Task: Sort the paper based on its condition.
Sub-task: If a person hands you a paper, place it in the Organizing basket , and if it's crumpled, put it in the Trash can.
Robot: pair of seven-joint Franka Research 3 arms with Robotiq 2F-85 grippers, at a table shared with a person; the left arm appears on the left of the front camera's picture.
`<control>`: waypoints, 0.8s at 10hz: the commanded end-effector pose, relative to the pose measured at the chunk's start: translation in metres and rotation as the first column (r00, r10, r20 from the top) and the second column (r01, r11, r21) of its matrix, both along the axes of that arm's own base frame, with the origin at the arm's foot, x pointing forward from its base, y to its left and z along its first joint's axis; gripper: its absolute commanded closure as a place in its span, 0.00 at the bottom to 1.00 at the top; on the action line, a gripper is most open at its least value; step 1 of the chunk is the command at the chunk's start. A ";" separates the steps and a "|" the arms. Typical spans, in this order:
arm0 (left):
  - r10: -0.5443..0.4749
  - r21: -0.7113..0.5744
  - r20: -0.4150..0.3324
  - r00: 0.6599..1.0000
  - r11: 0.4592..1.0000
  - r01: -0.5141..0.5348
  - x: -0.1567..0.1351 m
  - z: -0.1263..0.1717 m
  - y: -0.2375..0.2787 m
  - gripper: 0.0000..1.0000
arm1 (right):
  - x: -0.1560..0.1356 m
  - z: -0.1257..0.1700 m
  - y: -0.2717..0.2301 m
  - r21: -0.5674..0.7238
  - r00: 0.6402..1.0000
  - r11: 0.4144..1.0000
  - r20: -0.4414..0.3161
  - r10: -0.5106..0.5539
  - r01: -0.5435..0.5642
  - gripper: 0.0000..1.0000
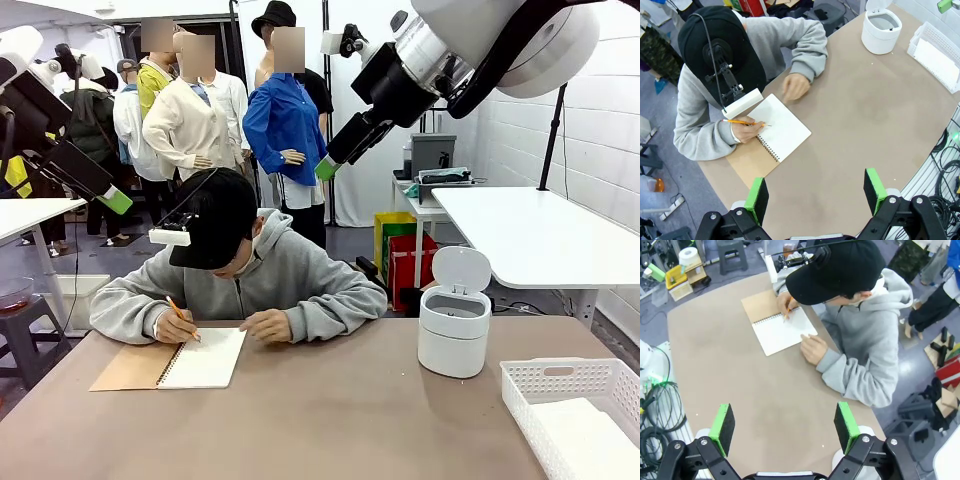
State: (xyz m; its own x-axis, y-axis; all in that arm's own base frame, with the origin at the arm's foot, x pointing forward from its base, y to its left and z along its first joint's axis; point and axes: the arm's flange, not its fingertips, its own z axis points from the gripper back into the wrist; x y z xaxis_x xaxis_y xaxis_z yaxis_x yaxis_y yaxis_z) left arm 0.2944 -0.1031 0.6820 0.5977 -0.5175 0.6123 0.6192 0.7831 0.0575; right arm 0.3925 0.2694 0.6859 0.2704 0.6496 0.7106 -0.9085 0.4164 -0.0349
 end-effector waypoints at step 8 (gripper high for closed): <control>0.002 0.001 0.001 1.000 1.000 -0.002 0.000 0.000 0.000 0.00 | -0.001 -0.013 0.005 -0.036 1.000 0.999 -0.020 0.010 -0.011 0.00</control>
